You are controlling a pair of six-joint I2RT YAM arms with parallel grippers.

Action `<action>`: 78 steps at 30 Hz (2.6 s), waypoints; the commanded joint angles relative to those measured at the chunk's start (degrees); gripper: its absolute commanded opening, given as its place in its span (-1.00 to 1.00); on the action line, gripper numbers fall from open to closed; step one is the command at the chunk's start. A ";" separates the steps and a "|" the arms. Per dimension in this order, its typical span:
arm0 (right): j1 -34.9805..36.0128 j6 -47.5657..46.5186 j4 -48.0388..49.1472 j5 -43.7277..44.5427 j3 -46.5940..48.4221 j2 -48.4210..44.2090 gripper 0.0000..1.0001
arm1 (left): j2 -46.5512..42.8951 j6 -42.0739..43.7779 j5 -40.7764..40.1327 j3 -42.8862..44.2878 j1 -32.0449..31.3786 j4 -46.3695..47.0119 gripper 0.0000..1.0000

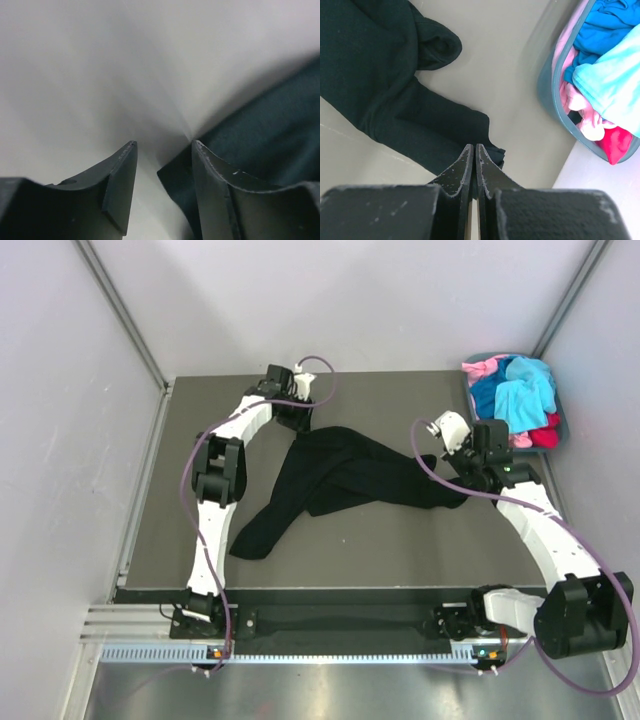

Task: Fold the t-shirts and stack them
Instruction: Flatten the tshirt out

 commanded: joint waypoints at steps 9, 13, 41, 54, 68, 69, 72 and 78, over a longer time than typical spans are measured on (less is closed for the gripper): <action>-0.69 2.07 3.33 -1.34 -0.85 -1.08 -1.00 | -10.01 -1.93 -4.31 -10.45 0.59 3.50 0.26; -0.69 2.07 3.51 -1.34 -1.38 -1.52 -1.00 | -12.04 -2.20 -3.87 -10.71 0.68 3.77 0.26; -0.69 2.25 4.74 -1.26 -5.16 -1.87 -1.00 | -14.07 -1.05 -0.45 -17.57 0.77 5.26 0.11; -0.69 3.21 6.06 -2.84 -6.12 -0.38 -1.00 | -10.91 -1.14 0.43 -17.05 0.77 4.83 0.09; -0.60 3.48 7.55 -2.14 -7.00 0.32 -1.00 | -11.07 -1.58 2.90 -14.41 0.77 5.17 -1.00; -0.69 3.56 7.81 -1.87 -6.74 0.32 -1.00 | -12.30 -1.49 2.72 -14.32 0.77 5.09 -1.00; -1.74 3.83 8.17 -0.03 -3.51 1.02 -1.00 | -18.97 -0.53 2.19 -14.93 0.77 5.44 -1.00; -5.08 7.87 6.24 -1.34 8.98 4.10 -1.00 | -35.93 2.19 -1.67 -23.26 0.86 9.65 -1.00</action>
